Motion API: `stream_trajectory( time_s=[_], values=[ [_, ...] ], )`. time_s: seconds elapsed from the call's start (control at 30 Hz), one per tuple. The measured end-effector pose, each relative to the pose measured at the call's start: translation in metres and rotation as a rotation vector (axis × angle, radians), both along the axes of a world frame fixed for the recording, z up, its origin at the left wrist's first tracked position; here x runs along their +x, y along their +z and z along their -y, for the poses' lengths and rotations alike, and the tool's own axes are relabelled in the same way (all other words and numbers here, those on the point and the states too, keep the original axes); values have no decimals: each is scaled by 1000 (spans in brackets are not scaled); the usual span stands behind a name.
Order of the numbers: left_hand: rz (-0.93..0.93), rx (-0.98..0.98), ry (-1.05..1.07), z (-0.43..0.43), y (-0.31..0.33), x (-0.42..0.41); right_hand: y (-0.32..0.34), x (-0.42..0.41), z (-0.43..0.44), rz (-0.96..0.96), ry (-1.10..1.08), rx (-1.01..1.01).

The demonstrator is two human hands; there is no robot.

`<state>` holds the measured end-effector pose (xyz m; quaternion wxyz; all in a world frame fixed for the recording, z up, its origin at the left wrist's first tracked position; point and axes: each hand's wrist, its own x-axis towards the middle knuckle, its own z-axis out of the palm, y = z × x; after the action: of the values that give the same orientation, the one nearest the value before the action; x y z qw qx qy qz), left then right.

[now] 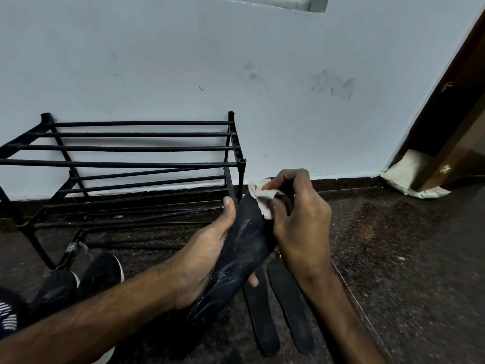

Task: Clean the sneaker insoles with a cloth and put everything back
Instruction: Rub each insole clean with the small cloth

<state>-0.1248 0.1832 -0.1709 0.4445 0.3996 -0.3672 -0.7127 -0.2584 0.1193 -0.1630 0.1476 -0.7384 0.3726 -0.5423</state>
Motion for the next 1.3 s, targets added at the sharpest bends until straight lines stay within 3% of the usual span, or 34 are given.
stream_trajectory(
  time_s=[0.2,0.4,0.6,0.77,0.9,1.1,1.3],
  values=[
    [-44,-7,25,-2,-1,-3,-4,18,-19,58,132,82],
    [-21,-17,23,1,1,5,0,-8,8,-54,-35,-20],
    [-90,-1,81,-1,11,4,-5,9,-10,-51,101,-15],
    [15,0,-18,0,1,5,-6,-1,7,-74,12,-109],
    [-23,-13,-12,4,1,12,-6,-15,16,-77,-50,-82],
    [-31,22,14,-1,5,1,-5,10,-7,-88,84,-72],
    [-71,-23,29,6,0,10,-1,-15,16,-106,-50,-68]
  ],
)
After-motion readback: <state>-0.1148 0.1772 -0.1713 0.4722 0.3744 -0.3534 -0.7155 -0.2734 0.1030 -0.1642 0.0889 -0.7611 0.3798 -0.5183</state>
